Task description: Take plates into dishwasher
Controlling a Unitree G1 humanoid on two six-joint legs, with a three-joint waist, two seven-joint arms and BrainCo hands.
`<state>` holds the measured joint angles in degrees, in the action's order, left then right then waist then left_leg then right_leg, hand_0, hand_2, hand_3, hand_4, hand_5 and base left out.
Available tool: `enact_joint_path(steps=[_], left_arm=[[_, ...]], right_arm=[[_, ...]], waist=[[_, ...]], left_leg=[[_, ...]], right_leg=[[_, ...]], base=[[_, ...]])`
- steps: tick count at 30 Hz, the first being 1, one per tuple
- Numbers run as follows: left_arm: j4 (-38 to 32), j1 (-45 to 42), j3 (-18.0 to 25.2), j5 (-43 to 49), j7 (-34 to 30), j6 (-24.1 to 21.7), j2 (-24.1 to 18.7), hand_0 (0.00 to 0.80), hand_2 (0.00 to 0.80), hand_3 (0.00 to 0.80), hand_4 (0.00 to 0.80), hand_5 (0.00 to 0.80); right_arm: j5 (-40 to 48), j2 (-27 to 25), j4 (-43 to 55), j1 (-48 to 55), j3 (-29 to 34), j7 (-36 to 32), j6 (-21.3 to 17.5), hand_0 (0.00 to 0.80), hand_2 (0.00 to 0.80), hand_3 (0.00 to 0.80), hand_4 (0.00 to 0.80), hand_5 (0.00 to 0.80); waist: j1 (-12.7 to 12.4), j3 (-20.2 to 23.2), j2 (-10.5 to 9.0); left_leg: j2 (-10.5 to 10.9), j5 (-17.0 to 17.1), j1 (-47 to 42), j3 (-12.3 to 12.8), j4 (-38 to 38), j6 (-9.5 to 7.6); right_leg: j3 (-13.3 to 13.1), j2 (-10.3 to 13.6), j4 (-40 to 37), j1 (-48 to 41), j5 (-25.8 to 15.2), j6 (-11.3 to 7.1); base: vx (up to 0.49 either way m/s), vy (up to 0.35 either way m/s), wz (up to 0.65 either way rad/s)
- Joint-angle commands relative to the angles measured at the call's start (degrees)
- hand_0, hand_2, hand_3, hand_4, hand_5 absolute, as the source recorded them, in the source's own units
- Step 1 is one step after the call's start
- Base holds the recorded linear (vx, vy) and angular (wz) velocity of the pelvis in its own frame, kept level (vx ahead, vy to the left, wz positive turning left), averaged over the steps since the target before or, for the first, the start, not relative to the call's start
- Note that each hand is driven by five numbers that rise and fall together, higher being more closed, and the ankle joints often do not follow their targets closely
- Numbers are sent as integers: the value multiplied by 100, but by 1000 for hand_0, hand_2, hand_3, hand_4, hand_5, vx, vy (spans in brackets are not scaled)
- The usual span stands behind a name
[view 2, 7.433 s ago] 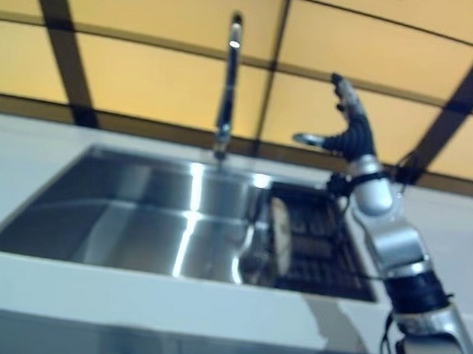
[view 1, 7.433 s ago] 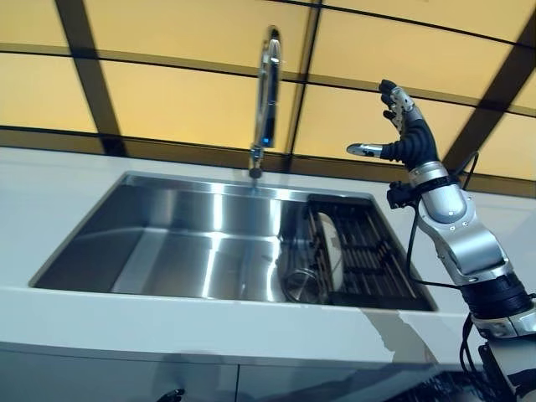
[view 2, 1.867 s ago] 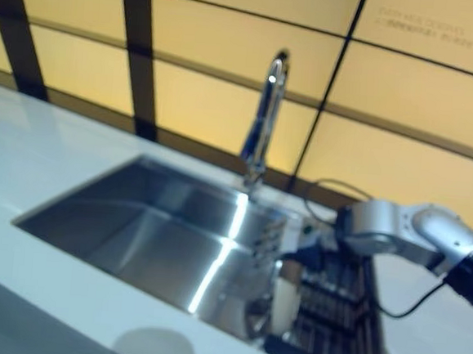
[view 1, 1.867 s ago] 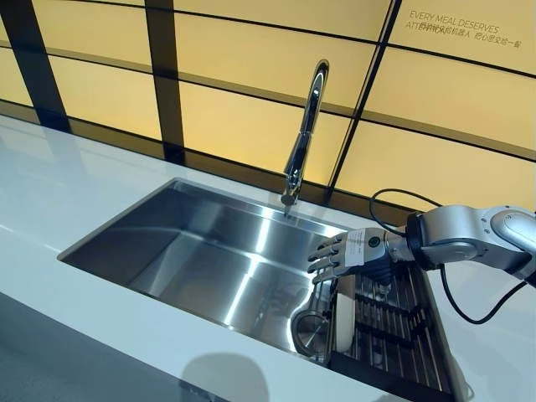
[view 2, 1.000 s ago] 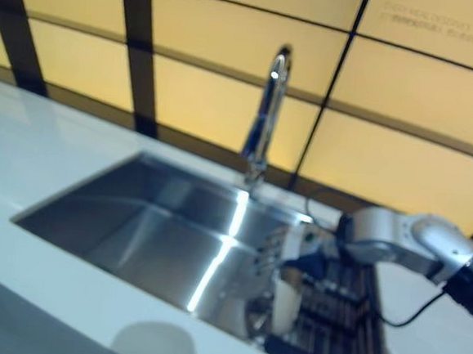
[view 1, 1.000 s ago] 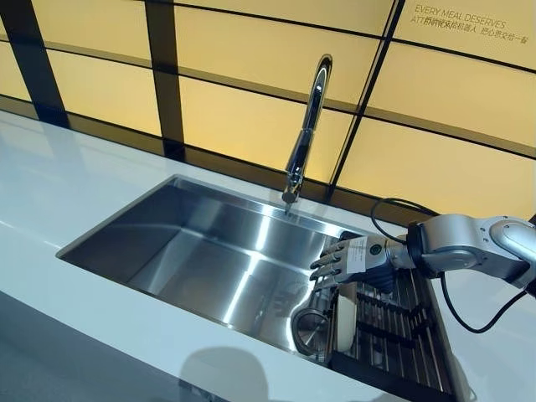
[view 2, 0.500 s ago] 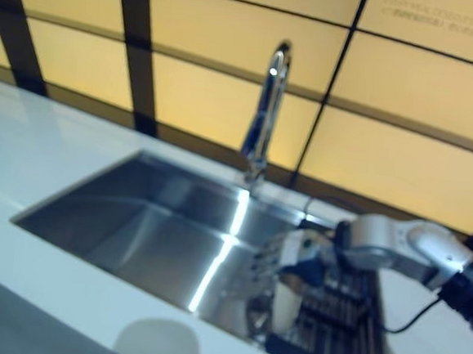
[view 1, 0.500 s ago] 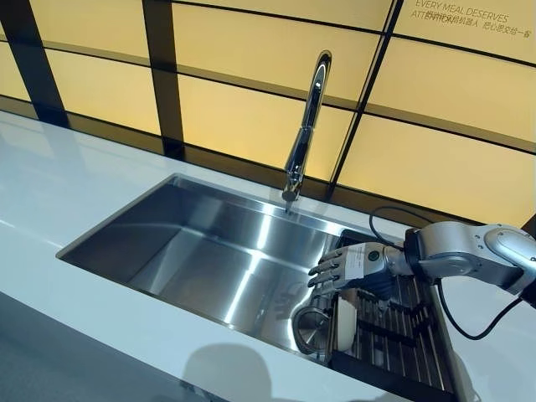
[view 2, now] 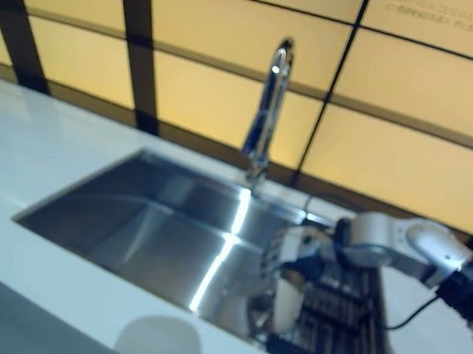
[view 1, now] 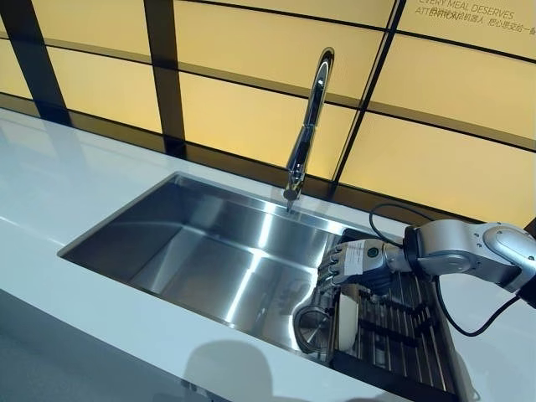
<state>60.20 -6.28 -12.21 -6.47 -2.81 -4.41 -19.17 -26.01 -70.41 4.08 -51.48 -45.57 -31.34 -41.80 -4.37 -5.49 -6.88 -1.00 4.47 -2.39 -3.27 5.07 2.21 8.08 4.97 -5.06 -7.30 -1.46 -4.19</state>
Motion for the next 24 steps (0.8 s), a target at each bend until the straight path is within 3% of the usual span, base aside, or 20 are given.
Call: enact_joint_path(steps=[1, 2, 4, 6, 7, 9, 24], left_arm=[[54, 326, -31, 1, -51, -194, -248, 0, 0, 0, 0, 0], [54, 326, -31, 1, -51, -194, -249, 0, 0, 0, 0, 0], [30, 311, -33, 3, -52, -190, -246, 0, 0, 0, 0, 0], [18, 302, -30, 3, -46, -186, -241, 0, 0, 0, 0, 0], [9, 302, -25, 8, -50, -176, -243, 0, 0, 0, 0, 0], [16, 306, -30, -3, -49, -186, -247, 0, 0, 0, 0, 0], [16, 332, -29, 10, -53, -169, -258, 0, 0, 0, 0, 0]], right_arm=[[31, -72, -99, -137, 101, 159, 4, 436, 436, 436, 436, 436], [31, -72, -99, -136, 101, 159, 4, 436, 436, 436, 436, 436], [36, -80, -94, -118, 119, 156, -5, 508, 508, 508, 508, 508], [46, -88, -66, -103, 134, 143, -2, 678, 678, 678, 678, 678], [57, -92, -62, -98, 136, 142, 3, 684, 684, 684, 684, 684], [37, -89, -61, -87, 144, 154, -7, 800, 800, 800, 800, 800], [-17, -105, -81, -39, 146, 223, -1, 800, 800, 800, 800, 800]], waist=[[-323, 13, -186], [-323, 13, -186], [-321, 16, -178], [-319, 20, -178], [-318, 22, -178], [-316, 20, -181], [-307, 4, -191]], left_leg=[[-322, -358, -363, 242, -122, 220], [-322, -358, -363, 242, -122, 220], [-316, -359, -365, 237, -117, 219], [-314, -360, -365, 240, -114, 217], [-314, -361, -366, 240, -113, 217], [-318, -358, -361, 250, -114, 218], [-319, -356, -350, 253, -117, 215]], right_leg=[[69, 20, 30, 45, -208, -160], [69, 20, 30, 45, -208, -160], [67, 17, 29, 47, -209, -163], [60, 15, 26, 49, -210, -163], [59, 14, 25, 48, -209, -162], [57, 17, 22, 51, -215, -167], [37, 10, 24, 67, -220, -161]], base=[[0, 0, 0], [0, 0, 0], [0, 0, 0], [0, 0, 0], [0, 0, 0], [0, 0, 0], [0, 0, 0]])
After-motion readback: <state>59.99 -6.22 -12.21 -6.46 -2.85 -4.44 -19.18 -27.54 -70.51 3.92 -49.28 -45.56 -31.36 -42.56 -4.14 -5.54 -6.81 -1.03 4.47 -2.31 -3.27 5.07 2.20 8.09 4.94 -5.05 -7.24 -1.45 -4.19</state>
